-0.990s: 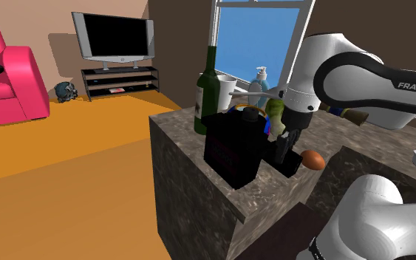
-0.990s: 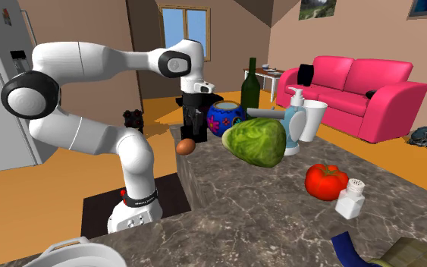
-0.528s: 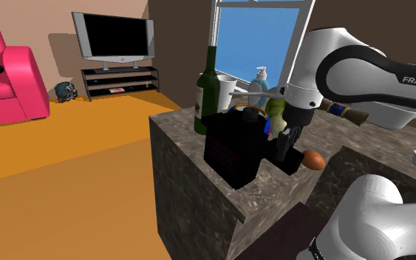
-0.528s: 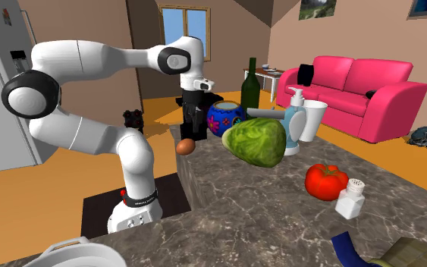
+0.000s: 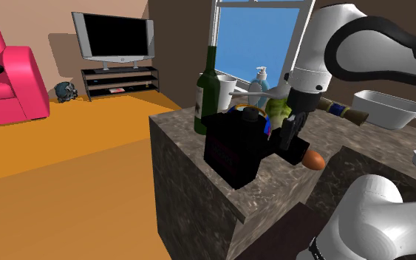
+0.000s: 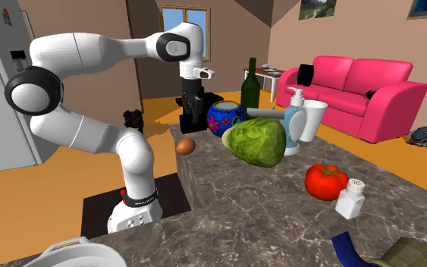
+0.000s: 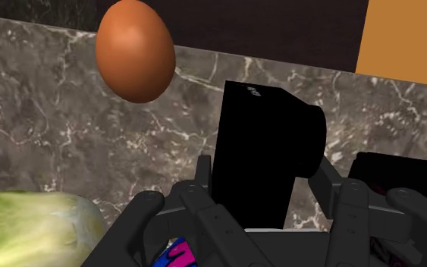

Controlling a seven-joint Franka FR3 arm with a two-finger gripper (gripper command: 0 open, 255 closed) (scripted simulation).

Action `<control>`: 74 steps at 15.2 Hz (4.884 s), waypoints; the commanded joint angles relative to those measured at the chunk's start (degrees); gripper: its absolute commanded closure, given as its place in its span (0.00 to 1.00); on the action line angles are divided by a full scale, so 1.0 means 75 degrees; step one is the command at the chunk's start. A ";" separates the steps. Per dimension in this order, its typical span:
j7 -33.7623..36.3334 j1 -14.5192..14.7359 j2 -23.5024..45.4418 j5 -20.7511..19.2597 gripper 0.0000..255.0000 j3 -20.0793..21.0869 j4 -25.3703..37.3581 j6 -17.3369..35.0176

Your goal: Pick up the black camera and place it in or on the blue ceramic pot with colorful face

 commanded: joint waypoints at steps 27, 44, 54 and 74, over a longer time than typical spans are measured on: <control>0.0017 0.0012 0.1472 0.0006 1.00 -0.0007 0.3858 -0.2386; -0.0113 0.0023 0.5367 -0.0010 1.00 -0.0132 0.7701 -0.2335; -0.0113 0.0019 0.4715 -0.0023 1.00 -0.0123 0.5920 -0.1205; -0.0115 0.0015 0.4373 -0.0030 0.00 -0.0120 0.4807 -0.0435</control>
